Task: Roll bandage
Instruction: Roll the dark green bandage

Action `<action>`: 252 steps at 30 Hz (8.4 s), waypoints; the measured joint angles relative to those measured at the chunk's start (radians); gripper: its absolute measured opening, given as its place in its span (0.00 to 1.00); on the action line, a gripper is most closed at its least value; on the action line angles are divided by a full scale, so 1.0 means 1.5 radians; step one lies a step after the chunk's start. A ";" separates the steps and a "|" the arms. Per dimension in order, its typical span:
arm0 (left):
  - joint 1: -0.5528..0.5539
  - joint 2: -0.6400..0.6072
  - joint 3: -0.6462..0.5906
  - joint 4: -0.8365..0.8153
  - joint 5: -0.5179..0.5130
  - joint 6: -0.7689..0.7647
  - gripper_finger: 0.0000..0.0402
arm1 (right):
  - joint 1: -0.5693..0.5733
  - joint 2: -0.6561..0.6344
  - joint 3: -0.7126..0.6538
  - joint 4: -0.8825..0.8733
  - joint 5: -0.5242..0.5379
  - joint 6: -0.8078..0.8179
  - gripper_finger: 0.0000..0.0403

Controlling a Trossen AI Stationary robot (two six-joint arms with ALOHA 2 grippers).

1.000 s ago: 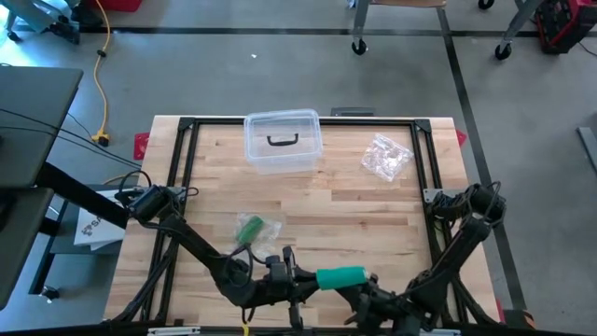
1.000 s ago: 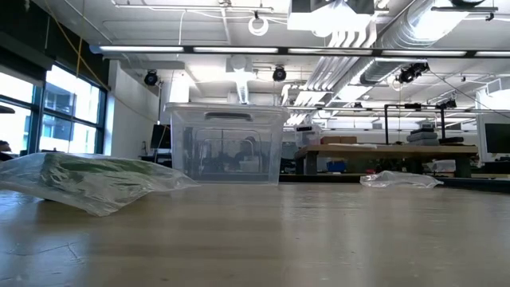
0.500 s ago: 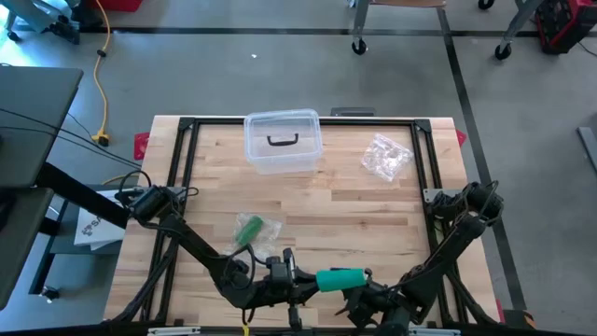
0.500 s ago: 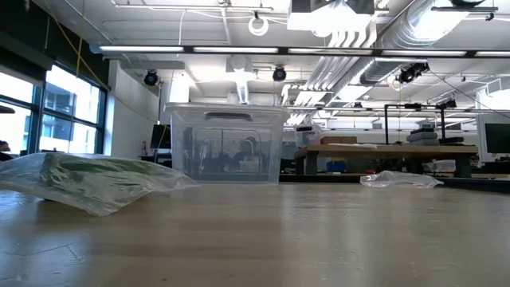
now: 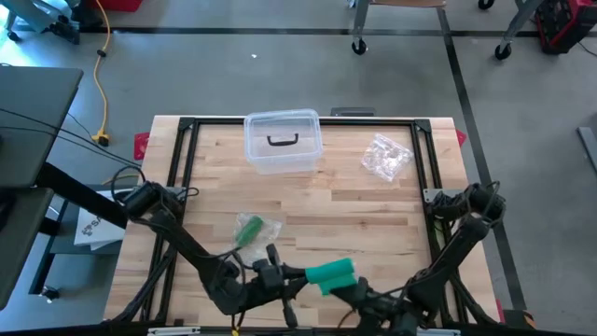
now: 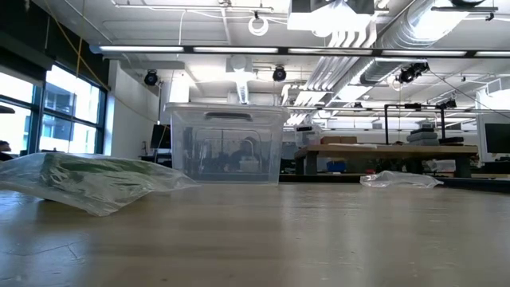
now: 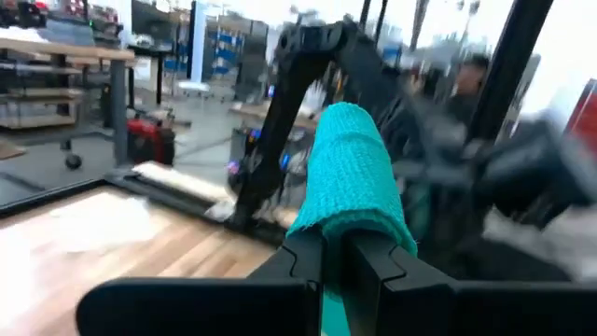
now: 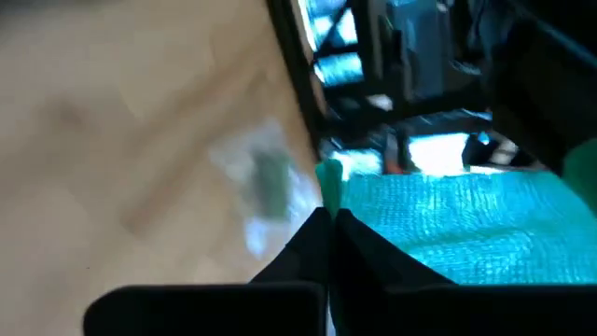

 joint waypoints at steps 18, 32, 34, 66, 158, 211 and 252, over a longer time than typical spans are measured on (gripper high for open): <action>0.026 0.009 0.001 -0.313 0.317 -0.234 0.01 | -0.036 -0.009 0.327 -0.264 -0.111 0.272 0.00; -0.039 0.013 0.000 -0.311 0.128 -0.181 0.01 | -0.092 -0.012 0.359 -0.296 -0.436 0.417 0.00; -0.040 0.012 -0.001 -0.296 0.073 -0.162 0.01 | -0.082 -0.010 0.359 -0.294 -0.537 0.417 0.00; -0.033 0.011 0.000 -0.306 0.182 -0.243 0.02 | -0.130 -0.030 0.357 -0.233 -0.529 0.473 0.00; -0.080 0.009 0.001 0.251 0.017 0.168 0.01 | 0.047 0.106 0.224 0.047 0.107 -0.551 0.45; -0.050 0.010 -0.001 -0.077 -0.035 -0.106 0.01 | -0.002 0.110 0.240 -0.062 0.093 -0.309 0.03; -0.090 0.011 -0.001 -0.159 0.238 0.014 0.01 | -0.189 0.058 0.424 -0.388 -0.504 0.569 0.03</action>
